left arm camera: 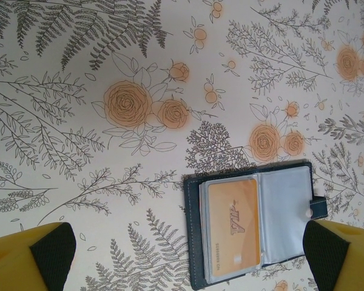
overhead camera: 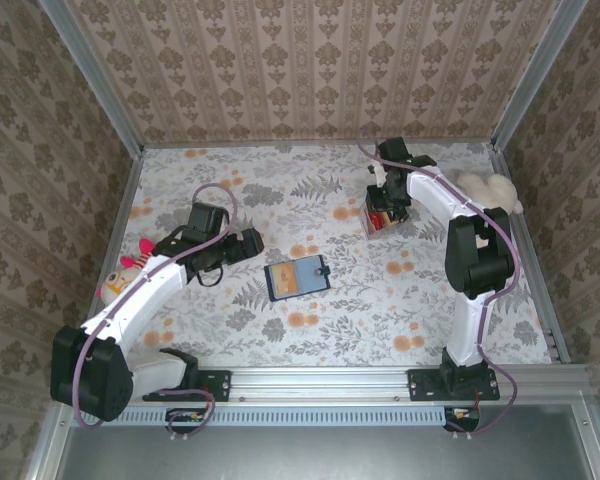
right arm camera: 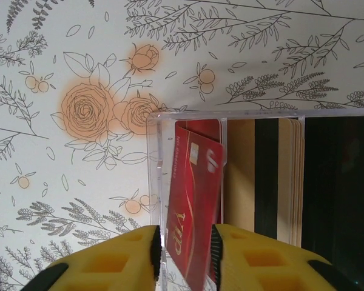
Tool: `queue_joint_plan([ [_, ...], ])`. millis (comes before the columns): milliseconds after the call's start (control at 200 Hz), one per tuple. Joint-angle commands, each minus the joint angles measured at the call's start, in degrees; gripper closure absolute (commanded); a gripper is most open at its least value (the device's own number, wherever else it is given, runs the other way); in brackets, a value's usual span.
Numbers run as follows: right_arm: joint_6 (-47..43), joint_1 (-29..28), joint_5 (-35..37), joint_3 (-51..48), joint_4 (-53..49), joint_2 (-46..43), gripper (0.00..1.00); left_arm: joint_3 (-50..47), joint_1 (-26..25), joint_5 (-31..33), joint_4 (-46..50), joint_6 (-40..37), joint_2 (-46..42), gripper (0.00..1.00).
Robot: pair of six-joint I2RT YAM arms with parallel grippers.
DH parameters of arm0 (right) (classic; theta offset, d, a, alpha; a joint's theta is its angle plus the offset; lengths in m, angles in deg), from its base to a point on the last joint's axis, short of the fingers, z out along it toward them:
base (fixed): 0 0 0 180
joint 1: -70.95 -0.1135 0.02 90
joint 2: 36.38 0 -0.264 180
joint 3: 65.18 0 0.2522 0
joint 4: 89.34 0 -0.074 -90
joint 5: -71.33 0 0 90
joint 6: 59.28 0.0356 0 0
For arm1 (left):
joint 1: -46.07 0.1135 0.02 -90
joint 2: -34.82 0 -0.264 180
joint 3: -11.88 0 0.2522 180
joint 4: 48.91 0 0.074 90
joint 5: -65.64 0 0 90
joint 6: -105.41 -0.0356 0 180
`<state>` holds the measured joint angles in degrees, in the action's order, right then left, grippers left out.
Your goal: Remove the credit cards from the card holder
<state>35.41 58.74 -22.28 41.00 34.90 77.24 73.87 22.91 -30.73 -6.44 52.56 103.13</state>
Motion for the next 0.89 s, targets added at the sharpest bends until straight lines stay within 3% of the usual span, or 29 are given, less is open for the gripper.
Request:
queue_joint_plan([
  [0,1.6,0.2,-1.0,1.1,-2.0,-3.4,0.68,0.7,0.5,-1.3,0.6,-2.0,-0.4,0.0],
  [170,7.3,-0.2,-5.1,-5.1,0.8,-12.1,0.57,-0.5,0.4,-3.5,1.5,-1.7,-1.0,0.01],
  [320,15.1,-2.2,-10.1,-14.6,3.4,-20.6,0.51,-3.6,0.1,-6.7,0.2,0.0,-3.2,0.08],
  [510,24.1,-10.9,-14.3,-26.1,10.9,-28.0,0.46,-7.5,-1.4,-9.2,-3.0,5.0,-4.2,0.19],
  [715,34.6,-20.6,-16.7,-31.2,24.1,-24.3,0.46,-9.5,-5.3,-10.5,-8.7,9.3,-0.1,0.4],
  [890,39.2,-25.1,-20.3,-29.5,31.1,-15.8,0.52,-8.0,-7.9,-9.9,-10.8,9.8,4.7,0.49],
])
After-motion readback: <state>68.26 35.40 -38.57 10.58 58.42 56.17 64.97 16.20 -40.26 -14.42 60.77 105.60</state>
